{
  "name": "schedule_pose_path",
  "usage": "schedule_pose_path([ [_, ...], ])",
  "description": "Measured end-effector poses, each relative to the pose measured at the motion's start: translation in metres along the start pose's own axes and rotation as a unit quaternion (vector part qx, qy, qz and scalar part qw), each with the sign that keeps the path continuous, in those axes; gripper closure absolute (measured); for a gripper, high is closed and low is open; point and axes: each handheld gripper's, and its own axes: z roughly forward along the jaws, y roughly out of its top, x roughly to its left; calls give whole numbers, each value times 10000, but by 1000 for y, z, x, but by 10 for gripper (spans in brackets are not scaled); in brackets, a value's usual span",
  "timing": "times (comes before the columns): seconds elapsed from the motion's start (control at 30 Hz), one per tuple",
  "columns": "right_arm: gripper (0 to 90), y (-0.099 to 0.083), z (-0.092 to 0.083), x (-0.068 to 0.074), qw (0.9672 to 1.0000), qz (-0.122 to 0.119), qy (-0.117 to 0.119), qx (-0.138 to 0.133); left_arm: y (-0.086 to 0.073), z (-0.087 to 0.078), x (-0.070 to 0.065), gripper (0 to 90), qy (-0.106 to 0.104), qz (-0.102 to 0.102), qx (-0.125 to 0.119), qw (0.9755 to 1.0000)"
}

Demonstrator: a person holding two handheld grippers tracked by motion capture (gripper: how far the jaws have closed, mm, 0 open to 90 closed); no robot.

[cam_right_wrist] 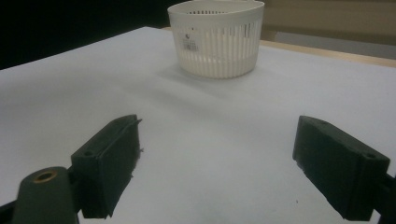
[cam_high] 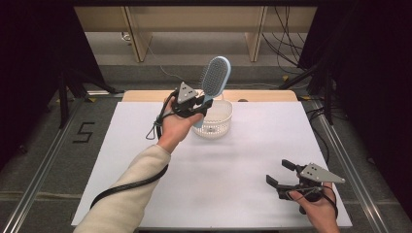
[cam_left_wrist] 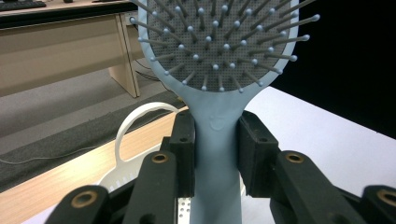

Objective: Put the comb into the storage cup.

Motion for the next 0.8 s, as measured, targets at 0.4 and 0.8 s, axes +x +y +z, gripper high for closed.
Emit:
schedule_pose_path([
  [0.4, 156, 0, 0, 0, 10000, 5, 1, -8, 3, 4, 0, 696, -14, 20, -17, 10000],
  [0.8, 156, 0, 0, 0, 10000, 38, 8, -25, 5, 10, 0, 696, -42, 48, 8, 10000],
])
